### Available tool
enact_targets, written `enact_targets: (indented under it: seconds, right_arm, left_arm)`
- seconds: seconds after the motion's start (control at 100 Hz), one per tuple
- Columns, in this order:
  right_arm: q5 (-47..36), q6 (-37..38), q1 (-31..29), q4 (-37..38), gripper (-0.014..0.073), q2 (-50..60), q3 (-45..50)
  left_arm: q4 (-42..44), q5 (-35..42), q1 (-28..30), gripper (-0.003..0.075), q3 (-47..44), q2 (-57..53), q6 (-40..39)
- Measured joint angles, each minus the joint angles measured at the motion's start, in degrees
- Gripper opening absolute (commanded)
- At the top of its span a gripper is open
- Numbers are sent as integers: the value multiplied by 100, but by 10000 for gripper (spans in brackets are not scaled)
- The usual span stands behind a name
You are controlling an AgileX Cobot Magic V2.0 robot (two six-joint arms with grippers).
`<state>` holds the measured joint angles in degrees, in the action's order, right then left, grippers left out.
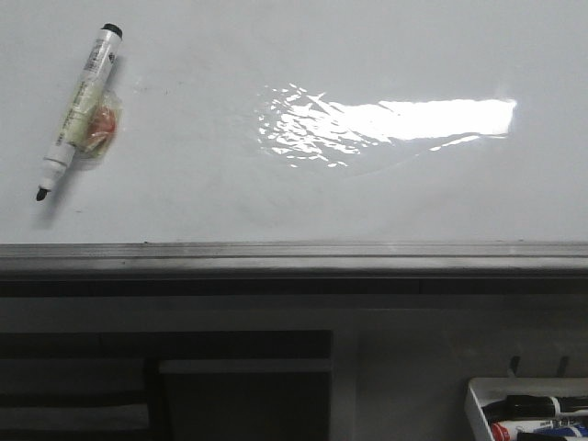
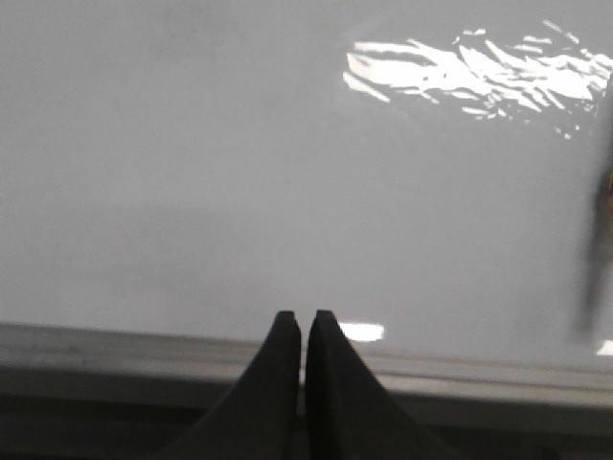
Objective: Write number 5 on whiteboard
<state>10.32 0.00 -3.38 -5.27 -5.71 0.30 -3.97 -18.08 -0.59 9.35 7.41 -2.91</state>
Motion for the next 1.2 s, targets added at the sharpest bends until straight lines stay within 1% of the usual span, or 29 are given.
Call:
enact_targets:
  seconds: [0.1,0.19,0.24,0.31,0.34,0.35,0.36,0.38,0.39,0.41,0.43,0.48,0.52,0.66,0.75,0.83,0.99,1.11,1.2]
  right_arm:
    - [-116,0,0,-594,-61,-405,-23]
    - [-256,0,0,-845,-61,-637,-35]
    - [-304,0,0,-900,-61,-681,-35]
    - [-374,0,0,-927,-61,-708,-35]
    - [-396,0,0,-927,-61,-708,-35]
    - [-411,0,0,-927,-61,-708,-35]
    - [-430,0,0,-927,-61,-708,-35]
    - [-462,0,0,-931,-61,-708,-35]
    - [-463,0,0,-931,-61,-708,-35]
    - [-505,0,0,-940,-61,-708,-35]
    - [-539,0,0,-940,-61,-708,-35]
    - [-620,0,0,-940,-61,-708,-35]
    - [-694,0,0,-950,-61,-708,-35]
    - [-791,0,0,-953,-61,-708,-35]
    - [-802,0,0,-953,-61,-708,-35]
    - [-802,0,0,-953,-61,-708,-35]
    - [-802,0,0,-966,-61,-708,-35]
    - [-802,0,0,-966,-61,-708,-35]
    - [-802,0,0,-966,-61,-708,-35]
  left_arm:
    - [35,188,0,-20,419,367,0]
    - [39,473,0,-17,564,613,0]
    - [49,570,0,15,621,733,0]
    - [48,640,0,136,634,903,0]
    - [48,640,0,221,634,982,0]
    - [48,654,0,239,634,1021,0]
    - [48,653,0,275,634,1042,0]
    - [48,667,0,309,634,1103,0]
    - [48,683,0,343,634,1123,0]
    - [48,712,0,374,634,1182,0]
    - [48,756,0,425,634,1239,0]
    - [48,917,0,479,634,1360,0]
    - [48,1111,0,487,634,1461,0]
    - [81,1808,0,458,634,1826,0]
    - [194,1892,-20,458,634,2063,0]
    - [364,1881,-209,458,666,2238,-12]
    - [639,1941,-1042,458,793,2564,-12]
    - [623,2155,-1801,458,802,2867,-12]
    - [436,2321,-2345,458,805,3173,-12]
